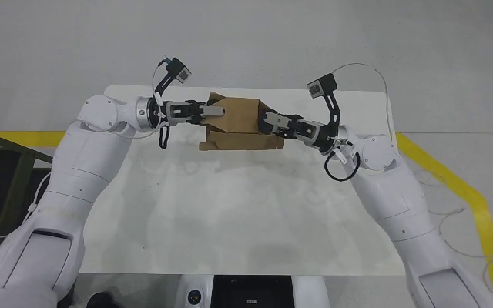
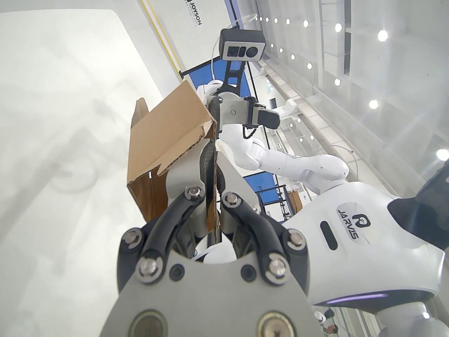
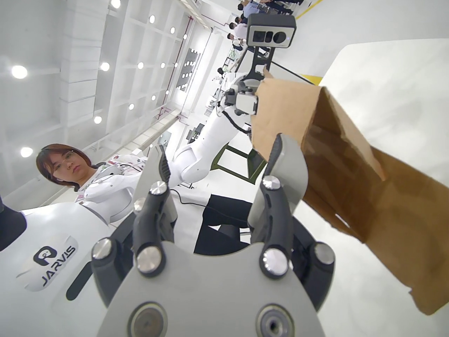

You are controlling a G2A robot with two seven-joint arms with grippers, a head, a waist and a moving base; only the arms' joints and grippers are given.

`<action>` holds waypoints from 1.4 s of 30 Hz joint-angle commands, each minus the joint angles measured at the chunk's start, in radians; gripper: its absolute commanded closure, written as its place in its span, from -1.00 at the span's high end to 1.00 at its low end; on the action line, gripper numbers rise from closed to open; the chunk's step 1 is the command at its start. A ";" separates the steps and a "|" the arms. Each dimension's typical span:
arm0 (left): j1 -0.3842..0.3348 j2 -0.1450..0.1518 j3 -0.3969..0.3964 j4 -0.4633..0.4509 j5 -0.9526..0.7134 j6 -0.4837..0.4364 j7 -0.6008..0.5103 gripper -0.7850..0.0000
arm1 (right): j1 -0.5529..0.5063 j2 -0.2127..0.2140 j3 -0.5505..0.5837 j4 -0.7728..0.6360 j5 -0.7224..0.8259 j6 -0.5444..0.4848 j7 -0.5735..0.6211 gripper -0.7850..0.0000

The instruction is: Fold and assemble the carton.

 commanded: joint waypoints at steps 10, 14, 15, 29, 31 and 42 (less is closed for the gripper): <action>0.023 0.000 -0.021 -0.014 0.004 0.011 -0.021 -1.00 | 0.029 0.001 0.002 0.051 -0.069 -0.008 0.042 0.30; 0.030 -0.002 -0.025 -0.024 0.006 0.018 -0.017 -1.00 | 0.034 -0.007 -0.020 0.052 -0.054 -0.007 0.042 0.25; 0.031 -0.002 -0.026 -0.027 0.007 0.017 -0.016 -1.00 | 0.036 -0.009 -0.026 0.053 -0.052 -0.006 0.043 0.22; 0.041 -0.013 -0.028 -0.059 0.006 0.033 -0.015 -1.00 | 0.064 -0.031 -0.069 0.095 -0.028 -0.025 0.037 -0.11; 0.042 -0.014 -0.029 -0.060 0.004 0.034 -0.018 -1.00 | 0.065 -0.033 -0.071 0.101 -0.021 -0.025 0.038 -0.13; 0.050 -0.019 -0.036 -0.067 0.005 0.044 -0.040 -1.00 | 0.067 -0.039 -0.073 0.122 0.008 -0.029 0.086 -0.98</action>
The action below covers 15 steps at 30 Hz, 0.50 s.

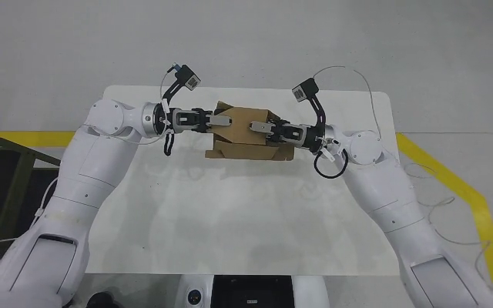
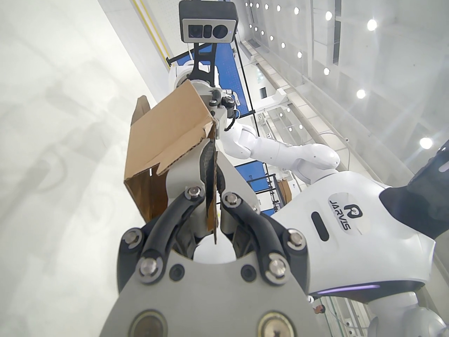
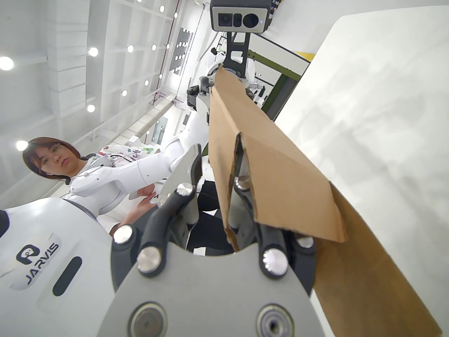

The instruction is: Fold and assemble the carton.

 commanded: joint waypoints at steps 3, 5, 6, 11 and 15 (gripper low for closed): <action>0.002 -0.001 -0.004 0.000 0.003 0.002 -0.006 -1.00 | -0.004 0.000 0.003 0.004 0.008 0.001 0.022 -1.00; 0.003 -0.002 -0.005 0.000 0.006 0.004 -0.008 -0.89 | -0.009 0.001 0.007 0.006 0.008 -0.003 0.031 -1.00; 0.003 -0.002 -0.006 0.000 0.008 0.005 -0.010 -0.38 | -0.011 0.001 0.009 0.006 0.007 -0.004 0.035 -1.00; 0.005 -0.002 -0.015 -0.002 0.013 0.011 -0.006 1.00 | -0.021 0.003 0.018 0.011 -0.012 -0.012 0.028 -1.00; 0.010 -0.001 -0.030 -0.012 -0.001 0.027 -0.003 1.00 | -0.017 0.001 0.016 0.016 -0.037 -0.019 0.003 -1.00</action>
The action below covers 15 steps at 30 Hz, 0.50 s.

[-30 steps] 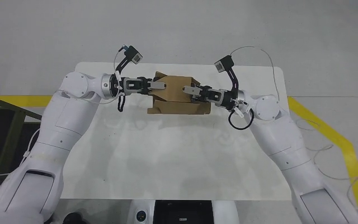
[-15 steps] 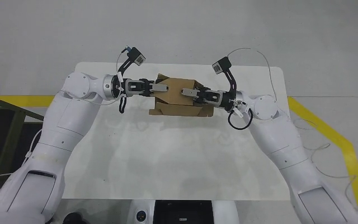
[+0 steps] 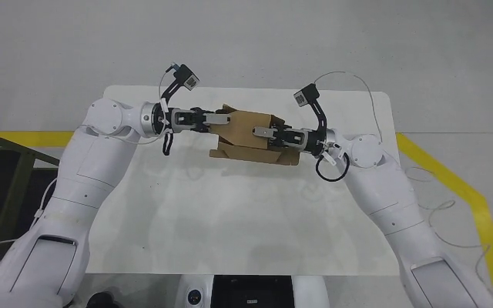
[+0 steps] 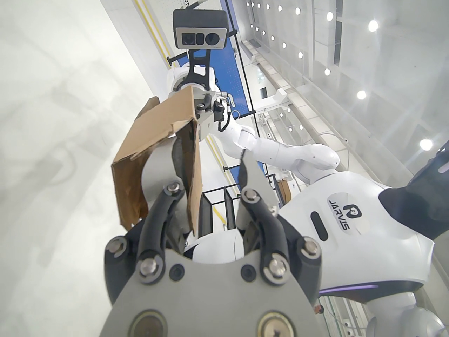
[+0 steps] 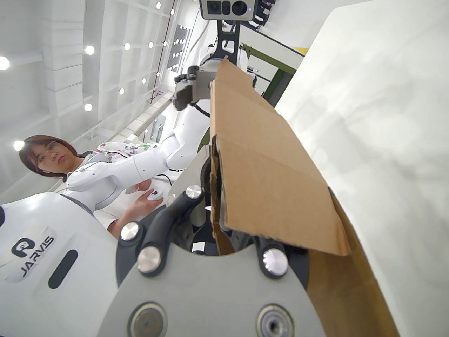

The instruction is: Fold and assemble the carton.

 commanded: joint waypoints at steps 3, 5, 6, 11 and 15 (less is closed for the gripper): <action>0.008 0.001 -0.017 -0.011 -0.027 0.028 0.007 1.00 | 0.014 -0.005 -0.005 0.006 -0.026 0.002 -0.034 -1.00; 0.013 0.002 -0.026 -0.019 -0.041 0.047 0.004 1.00 | 0.018 -0.007 -0.006 0.009 -0.039 0.001 -0.053 -1.00; 0.016 0.003 -0.031 -0.024 -0.051 0.057 0.002 1.00 | 0.020 -0.008 -0.007 0.010 -0.042 0.001 -0.060 -1.00; 0.030 0.008 -0.059 -0.052 -0.079 0.092 -0.005 1.00 | 0.022 -0.011 -0.011 0.011 -0.059 -0.001 -0.074 -1.00; 0.039 0.010 -0.080 -0.076 -0.100 0.112 0.000 1.00 | 0.021 -0.013 -0.014 0.006 -0.069 0.000 -0.077 -1.00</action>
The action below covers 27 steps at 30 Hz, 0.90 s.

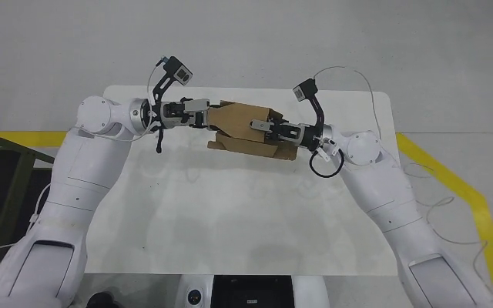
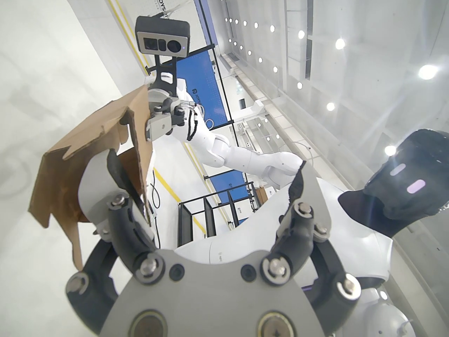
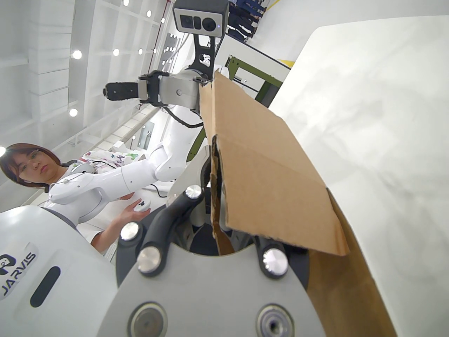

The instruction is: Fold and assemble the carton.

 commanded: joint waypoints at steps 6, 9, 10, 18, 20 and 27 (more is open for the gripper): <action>0.017 0.002 -0.016 -0.014 0.000 0.020 0.006 1.00 | -0.001 -0.001 0.000 -0.004 -0.005 0.006 -0.006 -1.00; 0.019 0.002 -0.016 -0.013 0.002 0.023 0.007 1.00 | -0.001 -0.001 0.000 -0.004 -0.005 0.006 -0.006 -1.00; 0.019 0.002 -0.016 -0.013 0.002 0.023 0.007 1.00 | -0.001 -0.001 0.000 -0.004 -0.005 0.006 -0.006 -1.00; 0.019 0.002 -0.016 -0.013 0.002 0.023 0.007 1.00 | -0.001 -0.001 0.000 -0.004 -0.005 0.006 -0.006 -1.00; 0.019 0.002 -0.016 -0.013 0.002 0.023 0.007 1.00 | -0.001 -0.001 0.000 -0.004 -0.005 0.006 -0.006 -1.00; 0.055 0.006 -0.032 -0.073 0.030 0.042 0.050 1.00 | -0.022 0.005 0.013 -0.035 -0.030 0.059 -0.009 -1.00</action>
